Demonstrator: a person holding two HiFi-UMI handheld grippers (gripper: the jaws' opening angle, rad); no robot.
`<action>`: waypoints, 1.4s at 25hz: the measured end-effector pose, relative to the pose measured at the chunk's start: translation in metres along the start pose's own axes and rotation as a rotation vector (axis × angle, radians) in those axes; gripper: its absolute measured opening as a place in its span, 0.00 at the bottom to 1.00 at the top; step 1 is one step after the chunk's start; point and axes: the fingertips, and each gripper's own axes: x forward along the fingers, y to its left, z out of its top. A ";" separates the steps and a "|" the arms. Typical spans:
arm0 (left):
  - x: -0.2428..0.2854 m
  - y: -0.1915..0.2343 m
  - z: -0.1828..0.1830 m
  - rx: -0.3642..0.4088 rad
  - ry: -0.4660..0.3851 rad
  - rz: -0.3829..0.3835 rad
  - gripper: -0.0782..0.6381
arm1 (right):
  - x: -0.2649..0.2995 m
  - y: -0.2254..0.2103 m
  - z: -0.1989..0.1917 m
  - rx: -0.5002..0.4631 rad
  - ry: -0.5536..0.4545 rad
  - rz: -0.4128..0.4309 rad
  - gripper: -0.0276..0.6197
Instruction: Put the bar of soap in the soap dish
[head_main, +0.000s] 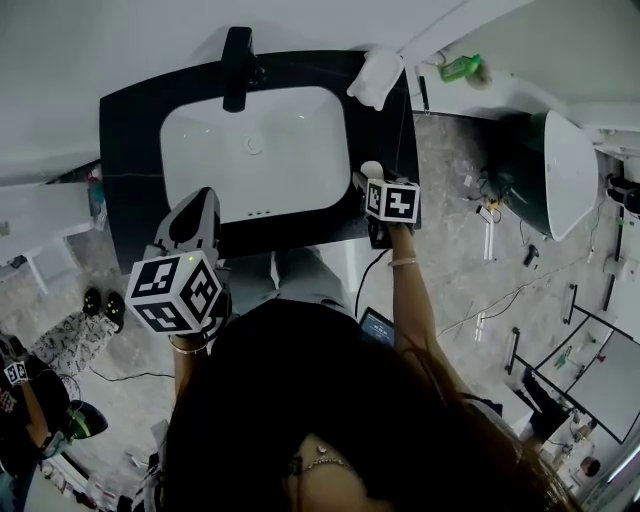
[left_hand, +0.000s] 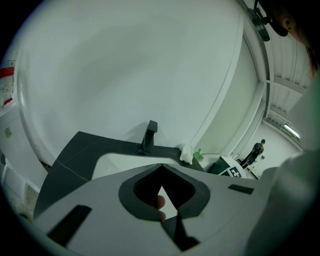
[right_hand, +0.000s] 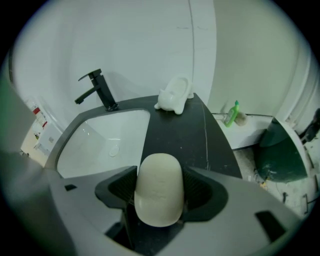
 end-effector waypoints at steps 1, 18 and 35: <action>0.001 0.000 0.002 0.002 -0.002 -0.001 0.11 | -0.002 -0.001 0.005 0.018 -0.015 0.009 0.51; 0.023 -0.007 0.031 0.019 -0.035 -0.017 0.11 | -0.028 -0.025 0.161 0.213 -0.341 0.132 0.51; 0.009 0.034 0.004 -0.063 0.030 0.138 0.11 | 0.037 -0.050 0.249 0.285 -0.428 0.099 0.51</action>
